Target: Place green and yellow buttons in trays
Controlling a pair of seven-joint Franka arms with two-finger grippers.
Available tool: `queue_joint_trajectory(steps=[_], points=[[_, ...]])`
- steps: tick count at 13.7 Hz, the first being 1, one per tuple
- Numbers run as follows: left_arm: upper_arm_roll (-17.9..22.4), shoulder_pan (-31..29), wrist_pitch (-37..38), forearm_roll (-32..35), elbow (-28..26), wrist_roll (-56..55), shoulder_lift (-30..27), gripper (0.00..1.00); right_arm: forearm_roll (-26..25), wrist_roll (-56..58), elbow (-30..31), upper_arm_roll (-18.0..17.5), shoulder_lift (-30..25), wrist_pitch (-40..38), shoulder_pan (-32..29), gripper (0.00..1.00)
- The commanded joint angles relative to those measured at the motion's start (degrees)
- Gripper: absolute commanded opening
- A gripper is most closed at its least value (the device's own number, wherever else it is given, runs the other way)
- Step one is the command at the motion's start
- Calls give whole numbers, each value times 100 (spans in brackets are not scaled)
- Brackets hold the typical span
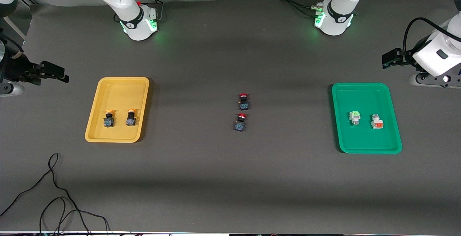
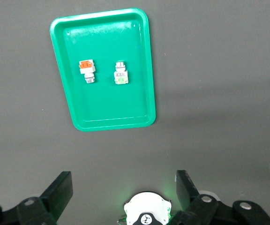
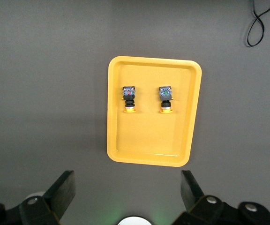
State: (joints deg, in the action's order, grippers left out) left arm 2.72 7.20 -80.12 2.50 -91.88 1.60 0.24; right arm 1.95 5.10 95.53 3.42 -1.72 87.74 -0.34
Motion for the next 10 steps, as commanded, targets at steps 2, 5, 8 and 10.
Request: queue_joint_trajectory(steps=[2, 5, 8, 10], points=[[80, 45, -56, -66, -102, 95, -77, 99, -239, -114, 151, -96, -136, 147, -72, 100], [88, 36, -56, -66, -111, 95, -59, 100, -300, -132, -51, -96, 13, 112, -72, 100], [88, 36, -56, -66, -111, 95, -59, 100, -309, -176, -174, -105, 75, 95, -124, 100], [88, 36, -47, -66, -120, 95, -59, 100, -318, -176, -201, -123, 93, 86, -151, 100]])
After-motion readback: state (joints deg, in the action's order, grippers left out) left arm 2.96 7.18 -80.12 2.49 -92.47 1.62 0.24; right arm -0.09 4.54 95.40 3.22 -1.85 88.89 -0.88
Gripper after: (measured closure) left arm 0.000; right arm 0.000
